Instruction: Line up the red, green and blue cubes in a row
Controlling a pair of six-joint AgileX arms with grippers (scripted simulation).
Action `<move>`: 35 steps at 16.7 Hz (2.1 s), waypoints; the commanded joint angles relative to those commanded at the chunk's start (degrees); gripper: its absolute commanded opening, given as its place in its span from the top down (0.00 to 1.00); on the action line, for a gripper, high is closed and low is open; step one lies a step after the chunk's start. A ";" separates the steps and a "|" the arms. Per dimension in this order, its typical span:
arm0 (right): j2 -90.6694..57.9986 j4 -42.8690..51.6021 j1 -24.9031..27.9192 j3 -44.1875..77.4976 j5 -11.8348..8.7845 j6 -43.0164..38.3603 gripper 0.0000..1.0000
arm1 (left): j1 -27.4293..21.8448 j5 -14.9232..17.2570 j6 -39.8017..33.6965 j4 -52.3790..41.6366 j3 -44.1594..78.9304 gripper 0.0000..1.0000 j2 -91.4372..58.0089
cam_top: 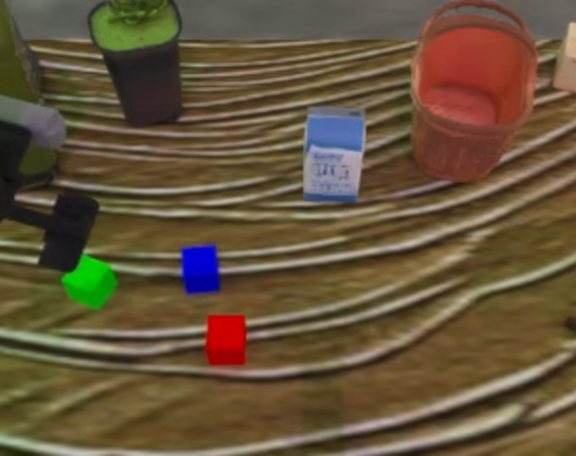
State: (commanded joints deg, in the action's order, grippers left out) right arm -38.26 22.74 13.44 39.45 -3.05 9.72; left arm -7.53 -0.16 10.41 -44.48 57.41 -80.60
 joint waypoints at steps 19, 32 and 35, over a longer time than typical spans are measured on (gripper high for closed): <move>38.26 -22.74 -12.86 -39.45 3.04 -9.72 0.00 | -2.59 0.21 3.76 -13.18 20.35 0.00 -29.58; 38.26 -22.74 -12.86 -39.45 3.04 -9.72 0.00 | -2.64 0.26 3.85 1.51 11.91 0.08 -35.76; 38.26 -22.74 -12.86 -39.45 3.04 -9.72 0.00 | -2.64 0.26 3.85 1.51 11.91 0.30 -35.76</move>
State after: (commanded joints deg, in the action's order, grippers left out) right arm 0.00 0.00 0.57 0.00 0.00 0.00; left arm -10.17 0.09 14.26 -42.97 69.33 -116.36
